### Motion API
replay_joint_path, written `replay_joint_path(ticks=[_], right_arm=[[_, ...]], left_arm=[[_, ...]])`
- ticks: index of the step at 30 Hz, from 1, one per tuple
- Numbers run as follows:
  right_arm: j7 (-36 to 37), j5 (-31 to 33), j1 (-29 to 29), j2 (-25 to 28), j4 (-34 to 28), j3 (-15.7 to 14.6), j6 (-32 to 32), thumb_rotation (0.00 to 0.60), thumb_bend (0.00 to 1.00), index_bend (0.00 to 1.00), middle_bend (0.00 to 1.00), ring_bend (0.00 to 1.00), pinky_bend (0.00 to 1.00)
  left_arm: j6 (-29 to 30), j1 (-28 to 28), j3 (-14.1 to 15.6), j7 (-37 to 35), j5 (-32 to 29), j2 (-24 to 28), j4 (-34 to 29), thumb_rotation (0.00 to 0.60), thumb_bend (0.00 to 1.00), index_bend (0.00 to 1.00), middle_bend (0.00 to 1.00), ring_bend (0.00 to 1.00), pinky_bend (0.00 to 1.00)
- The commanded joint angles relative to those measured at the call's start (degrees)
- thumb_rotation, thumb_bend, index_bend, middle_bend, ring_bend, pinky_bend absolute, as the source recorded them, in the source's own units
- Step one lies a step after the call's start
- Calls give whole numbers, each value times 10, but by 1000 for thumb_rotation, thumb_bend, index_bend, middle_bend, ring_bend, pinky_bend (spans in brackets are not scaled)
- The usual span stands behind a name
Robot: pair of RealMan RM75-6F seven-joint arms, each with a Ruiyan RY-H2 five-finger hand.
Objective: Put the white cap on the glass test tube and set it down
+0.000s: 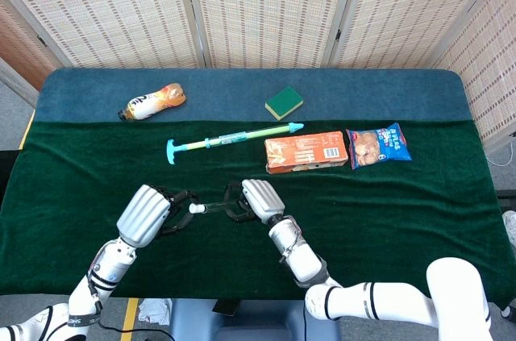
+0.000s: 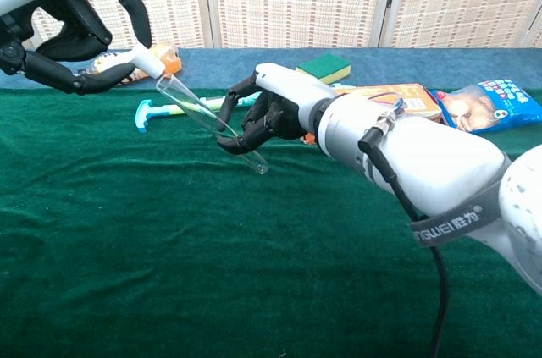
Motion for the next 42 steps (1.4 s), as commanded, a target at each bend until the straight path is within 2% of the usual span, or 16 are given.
replay_joint_path(ticks=[1,42], right_arm=[[5,-3,-1,0,0,0,1,600,852,913,963,1000,1000],[11,2,12,-24,4,7,14,600,852,913,964,1000,1000]], left_arm=[[1,0,1,2,1,-2,2,600,461,570,993,913,867],[6,-8,11,21,-5,-27,24,600,462,578,993,912,867]])
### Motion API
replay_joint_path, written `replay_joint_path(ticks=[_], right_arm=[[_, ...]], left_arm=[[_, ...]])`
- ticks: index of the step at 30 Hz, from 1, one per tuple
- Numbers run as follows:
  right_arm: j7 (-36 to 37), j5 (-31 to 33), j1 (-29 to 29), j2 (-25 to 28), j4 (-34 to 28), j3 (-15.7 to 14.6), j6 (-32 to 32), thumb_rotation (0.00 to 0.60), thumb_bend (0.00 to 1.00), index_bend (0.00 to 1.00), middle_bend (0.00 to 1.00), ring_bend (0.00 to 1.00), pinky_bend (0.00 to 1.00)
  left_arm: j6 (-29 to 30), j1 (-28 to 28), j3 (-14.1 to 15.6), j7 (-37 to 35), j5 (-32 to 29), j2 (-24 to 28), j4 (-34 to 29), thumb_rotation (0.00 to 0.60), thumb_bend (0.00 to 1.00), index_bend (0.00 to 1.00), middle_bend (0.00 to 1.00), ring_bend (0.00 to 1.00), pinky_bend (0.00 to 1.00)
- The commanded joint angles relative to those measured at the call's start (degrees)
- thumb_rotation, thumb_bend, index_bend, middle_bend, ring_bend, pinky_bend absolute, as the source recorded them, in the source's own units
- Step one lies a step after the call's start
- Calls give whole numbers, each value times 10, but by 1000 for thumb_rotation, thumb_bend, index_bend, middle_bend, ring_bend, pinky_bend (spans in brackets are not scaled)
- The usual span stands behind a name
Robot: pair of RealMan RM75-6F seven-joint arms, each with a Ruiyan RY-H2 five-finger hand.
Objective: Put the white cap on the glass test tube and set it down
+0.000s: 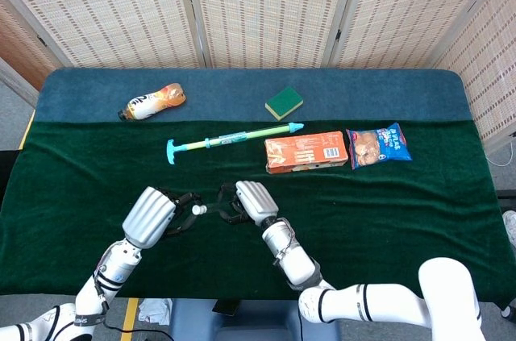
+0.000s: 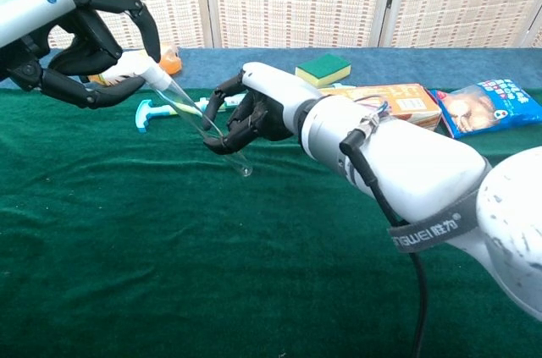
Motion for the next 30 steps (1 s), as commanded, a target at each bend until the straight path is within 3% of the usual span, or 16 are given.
replay_joint_path(ticks=[1,15,22,25,30], right_arm=[[2,1,0,-2,1,1,0,600,852,913,964,1000,1000],[-2,4,3,-10,10,0,2,600,852,916,964,1000,1000],[-32,13,3,2,8,-6,10,600,852,917,965,1000,1000],[-51,14,2,10,5,-11,20,600,852,916,965,1000,1000],[-98,21,2,33,-4,-27,30,600,852,916,965,1000,1000]], left_arm=[[0,0,0,0,0,-1,1,600,462,579,993,913,867],[1,0,4,-2,-2,-3,8,600,461,556,993,912,867],[-16,1,8,6,-18,14,-8,600,436,146,993,888,867],[-22,1,12,2,-21,22,-12,600,385,69,979,850,867],[-23,5,17,-6,-22,35,-12,600,353,33,881,761,859]])
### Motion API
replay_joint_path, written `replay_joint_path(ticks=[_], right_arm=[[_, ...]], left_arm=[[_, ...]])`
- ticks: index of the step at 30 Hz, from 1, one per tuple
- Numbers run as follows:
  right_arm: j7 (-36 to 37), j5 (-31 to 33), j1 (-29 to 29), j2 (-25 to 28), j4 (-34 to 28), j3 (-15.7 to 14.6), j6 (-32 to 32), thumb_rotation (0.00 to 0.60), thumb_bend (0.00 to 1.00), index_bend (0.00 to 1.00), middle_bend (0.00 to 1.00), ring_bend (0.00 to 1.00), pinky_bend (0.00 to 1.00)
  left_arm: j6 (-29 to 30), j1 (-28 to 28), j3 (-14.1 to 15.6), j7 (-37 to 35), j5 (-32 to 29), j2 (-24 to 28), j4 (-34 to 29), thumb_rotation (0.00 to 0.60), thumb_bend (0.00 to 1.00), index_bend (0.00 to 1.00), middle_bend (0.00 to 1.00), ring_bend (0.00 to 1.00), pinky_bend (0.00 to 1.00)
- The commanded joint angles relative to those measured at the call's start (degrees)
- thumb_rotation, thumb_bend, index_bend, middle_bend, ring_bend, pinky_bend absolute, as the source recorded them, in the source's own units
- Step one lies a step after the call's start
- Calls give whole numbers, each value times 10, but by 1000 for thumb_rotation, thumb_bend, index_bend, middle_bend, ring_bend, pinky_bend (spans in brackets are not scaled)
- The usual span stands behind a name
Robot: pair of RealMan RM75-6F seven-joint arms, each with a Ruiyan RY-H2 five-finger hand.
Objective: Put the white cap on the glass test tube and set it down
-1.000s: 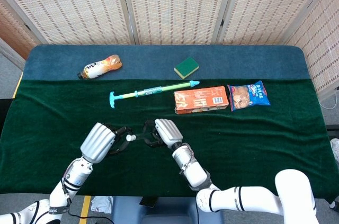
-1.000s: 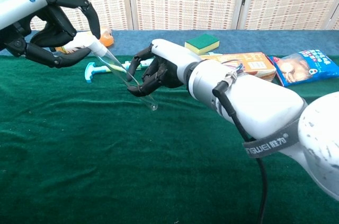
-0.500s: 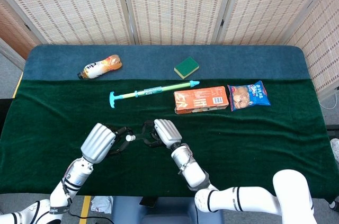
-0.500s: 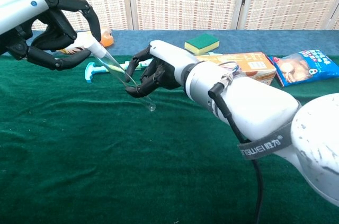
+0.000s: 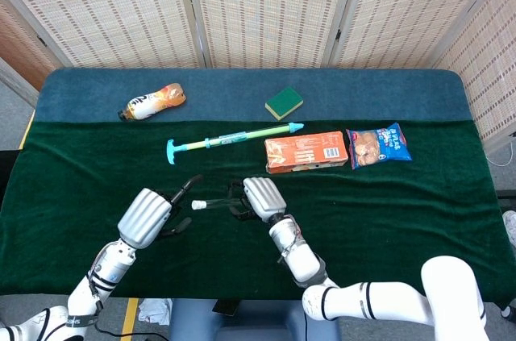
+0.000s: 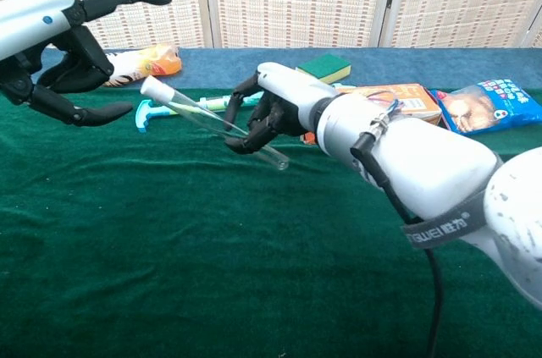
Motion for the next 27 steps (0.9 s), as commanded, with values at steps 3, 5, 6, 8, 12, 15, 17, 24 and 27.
replay_joint_path(ticks=[3,5,6,8,12,15,17,24,27], right_arm=[[-68,17,1,40,-22,-21,15,600,852,916,965,1000,1000],[-95,29,0,56,-30,-29,21,600,851,916,965,1000,1000],[-104,33,0,62,-32,-31,24,600,851,916,965,1000,1000],[-118,36,-1,68,-29,-38,30,600,852,916,965,1000,1000],[-139,33,-3,57,5,-62,36,600,852,916,965,1000,1000],[-135,23,-6,39,38,-73,34,600,852,916,965,1000,1000],[-131,11,-7,24,63,-79,32,600,852,916,965,1000,1000],[-123,-20,-12,-14,129,-91,24,600,852,847,965,1000,1000],[-125,-35,-15,-23,145,-97,23,600,852,757,965,1000,1000]], left_arm=[[-1,8,5,-2,-8,17,1,600,352,54,814,694,822],[0,13,7,-3,-15,24,4,600,352,79,785,659,791],[1,15,8,-5,-18,27,5,600,352,87,775,647,776],[4,20,8,-12,-24,29,10,600,352,94,771,640,762],[9,27,9,-24,-30,30,22,600,352,101,769,637,758],[10,31,11,-27,-32,29,28,600,352,101,768,637,758],[11,33,12,-28,-32,29,30,600,352,101,768,637,758],[13,38,13,-31,-33,26,36,600,352,102,768,637,758],[13,39,14,-33,-34,25,39,600,352,103,768,637,758]])
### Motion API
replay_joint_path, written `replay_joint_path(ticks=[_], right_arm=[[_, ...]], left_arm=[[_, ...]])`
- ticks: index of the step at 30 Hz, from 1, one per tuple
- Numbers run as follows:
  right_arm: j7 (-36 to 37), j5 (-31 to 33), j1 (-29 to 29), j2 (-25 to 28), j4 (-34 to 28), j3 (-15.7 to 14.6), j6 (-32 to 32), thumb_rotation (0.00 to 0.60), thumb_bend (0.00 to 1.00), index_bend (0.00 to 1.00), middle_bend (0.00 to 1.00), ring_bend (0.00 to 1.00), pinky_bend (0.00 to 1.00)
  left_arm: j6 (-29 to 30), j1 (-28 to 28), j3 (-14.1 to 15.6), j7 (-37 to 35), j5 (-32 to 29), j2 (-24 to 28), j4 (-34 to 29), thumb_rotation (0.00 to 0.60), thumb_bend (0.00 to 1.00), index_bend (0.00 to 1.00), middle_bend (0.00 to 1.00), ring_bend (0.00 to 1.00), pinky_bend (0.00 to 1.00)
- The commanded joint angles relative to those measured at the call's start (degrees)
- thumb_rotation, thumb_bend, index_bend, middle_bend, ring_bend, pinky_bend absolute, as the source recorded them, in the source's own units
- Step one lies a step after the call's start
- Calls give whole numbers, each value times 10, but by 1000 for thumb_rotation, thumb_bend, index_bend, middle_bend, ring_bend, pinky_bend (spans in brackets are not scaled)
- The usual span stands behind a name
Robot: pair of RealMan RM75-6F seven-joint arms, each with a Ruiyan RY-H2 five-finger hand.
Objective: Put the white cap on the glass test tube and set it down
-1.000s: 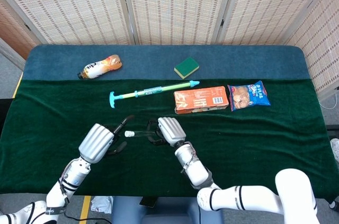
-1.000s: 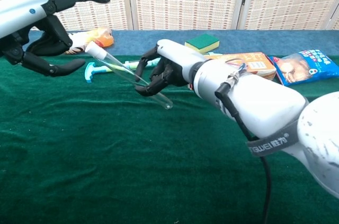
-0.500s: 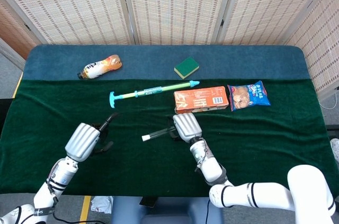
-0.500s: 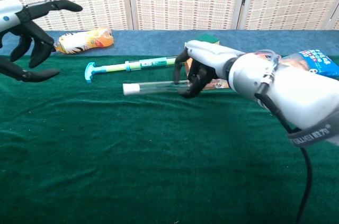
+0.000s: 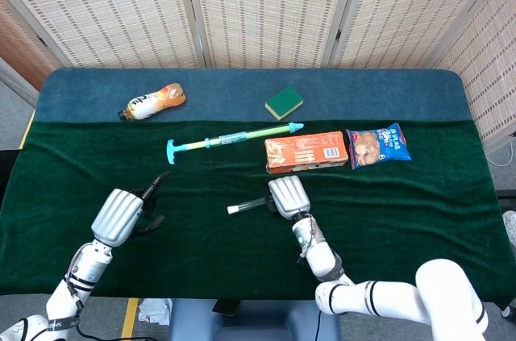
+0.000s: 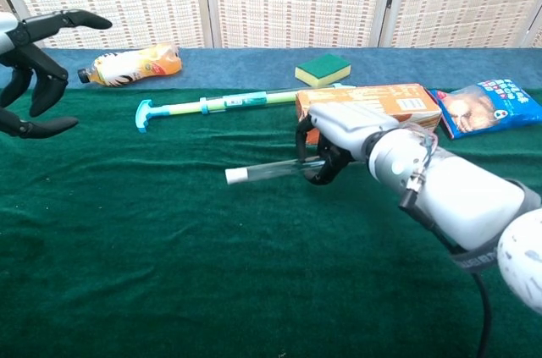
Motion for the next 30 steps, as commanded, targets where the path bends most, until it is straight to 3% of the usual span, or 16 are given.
replay_joint_path(ticks=[1,9,17,22,26,30], right_arm=[[-1,-14,-4,-10,15,-7,-3,600,851,736,965,1000,1000],[4,-24,-16,-26,39,-7,-16,600,846,531,963,1000,1000],[2,-36,-25,-21,30,-1,-21,600,574,382,960,1000,1000],[-7,-36,-29,-13,12,2,-23,600,500,293,952,1000,1000],[-6,-52,-39,18,-38,10,-4,600,452,186,933,1000,1000],[2,-83,-65,86,-121,12,38,600,451,173,908,993,1000]], left_arm=[[-1,1,0,-2,-1,-1,2,600,352,103,768,637,758],[7,3,-1,-18,5,-11,17,600,352,117,768,646,758],[14,6,-3,-27,7,-14,25,600,352,126,768,650,758],[18,8,-4,-28,11,-14,25,600,352,134,767,652,758],[25,11,-8,-34,9,-11,27,600,352,152,768,659,756],[18,18,-10,-35,-14,7,18,600,352,210,768,636,699]])
